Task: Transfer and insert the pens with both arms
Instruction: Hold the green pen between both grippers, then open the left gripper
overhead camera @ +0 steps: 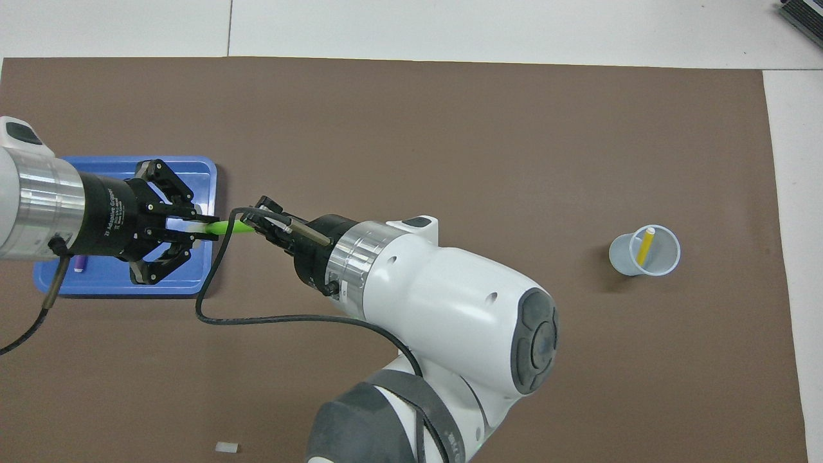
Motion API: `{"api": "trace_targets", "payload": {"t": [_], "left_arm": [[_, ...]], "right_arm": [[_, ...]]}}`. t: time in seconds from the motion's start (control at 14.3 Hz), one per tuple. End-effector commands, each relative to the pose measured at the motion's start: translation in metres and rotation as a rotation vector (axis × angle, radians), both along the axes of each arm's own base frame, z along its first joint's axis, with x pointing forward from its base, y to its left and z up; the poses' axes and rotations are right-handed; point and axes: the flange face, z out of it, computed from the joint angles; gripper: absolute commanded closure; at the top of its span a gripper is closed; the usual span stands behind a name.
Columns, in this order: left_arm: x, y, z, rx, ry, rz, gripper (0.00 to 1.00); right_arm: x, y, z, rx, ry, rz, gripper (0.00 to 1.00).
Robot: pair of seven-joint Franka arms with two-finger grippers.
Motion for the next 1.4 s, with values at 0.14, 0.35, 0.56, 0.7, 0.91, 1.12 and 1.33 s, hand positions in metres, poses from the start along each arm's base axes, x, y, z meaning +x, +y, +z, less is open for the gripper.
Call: {"api": "trace_targets", "payload": {"t": [0.14, 0.35, 0.56, 0.7, 0.91, 1.12, 1.33], "left_arm": [[-0.0102, 0.0033, 0.0024, -0.007, 0.008, 0.002, 1.0], [-0.0097, 0.0041, 0.0027, -0.008, 0.001, -0.006, 0.57], [-0.0091, 0.0055, 0.0032, -0.013, -0.001, -0.001, 0.0], [-0.0091, 0.0051, 0.0034, -0.017, -0.002, -0.004, 0.0], [-0.0089, 0.006, 0.0034, -0.018, -0.002, -0.002, 0.0], [-0.0089, 0.006, 0.0034, -0.016, -0.014, -0.033, 0.0], [-0.0149, 0.0131, 0.0017, -0.005, -0.076, -0.304, 0.0]], "right_arm": [[0.0056, -0.001, -0.0021, -0.003, 0.002, -0.018, 1.0], [0.0057, -0.001, -0.0013, 0.0, 0.002, -0.019, 1.0], [0.0057, -0.001, -0.0013, -0.001, 0.001, -0.018, 1.0], [0.0057, -0.001, -0.0013, -0.001, 0.001, -0.018, 1.0], [0.0073, -0.0036, -0.0019, -0.006, -0.005, -0.017, 1.0], [0.0069, -0.0038, -0.0018, -0.007, -0.006, -0.015, 1.0], [0.0071, -0.0066, -0.0065, -0.034, -0.016, 0.013, 1.0]]}}
